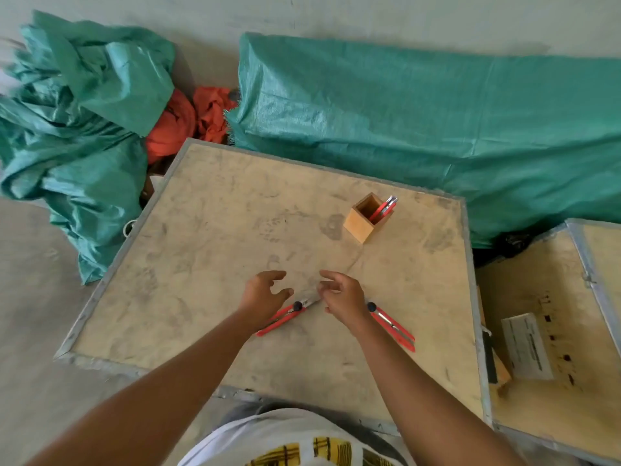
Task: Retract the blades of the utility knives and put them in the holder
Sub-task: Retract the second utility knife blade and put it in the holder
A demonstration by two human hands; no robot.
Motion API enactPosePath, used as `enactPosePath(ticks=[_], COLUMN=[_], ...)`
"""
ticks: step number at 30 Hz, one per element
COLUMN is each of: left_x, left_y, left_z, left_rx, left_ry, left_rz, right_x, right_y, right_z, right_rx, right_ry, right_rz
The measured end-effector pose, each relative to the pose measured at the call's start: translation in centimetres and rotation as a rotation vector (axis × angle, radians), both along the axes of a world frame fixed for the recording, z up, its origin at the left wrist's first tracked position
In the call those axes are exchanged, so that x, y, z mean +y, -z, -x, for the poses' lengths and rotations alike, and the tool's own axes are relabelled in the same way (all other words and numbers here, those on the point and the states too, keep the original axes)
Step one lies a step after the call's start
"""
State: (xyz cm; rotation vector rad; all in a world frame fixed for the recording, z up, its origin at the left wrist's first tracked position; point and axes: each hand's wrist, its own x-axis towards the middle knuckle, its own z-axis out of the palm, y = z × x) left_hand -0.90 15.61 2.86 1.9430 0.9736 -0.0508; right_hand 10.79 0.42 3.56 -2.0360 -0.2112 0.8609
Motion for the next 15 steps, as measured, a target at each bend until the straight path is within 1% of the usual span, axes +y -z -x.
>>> enactPosePath(ticks=[3,6,9,12,15], left_x=[0.1,0.3,0.1,-0.1,-0.4], left_y=[1.4,2.9,3.9,4.2,4.4], left_z=[2.8,5.1,6.5,7.1,7.4], left_rx=[0.082,0.177,0.242,0.202,0.130], left_ry=[0.041,0.139,0.282,0.359,0.358], left_rz=[-0.027,-0.091,-0.177,-0.161,-0.151], right_x=[0.4,1.0,1.8,2.5,2.8], right_y=[2.0,4.2,5.2,5.9,6.6], right_z=[2.8,5.1,6.5,6.9,7.2], right_rx=[0.096,0.107,0.058,0.041,0.085], right_ry=[-0.025,-0.040,-0.041,0.051,0.161], right_rz=[0.080,0.163,0.210,0.208,0.166])
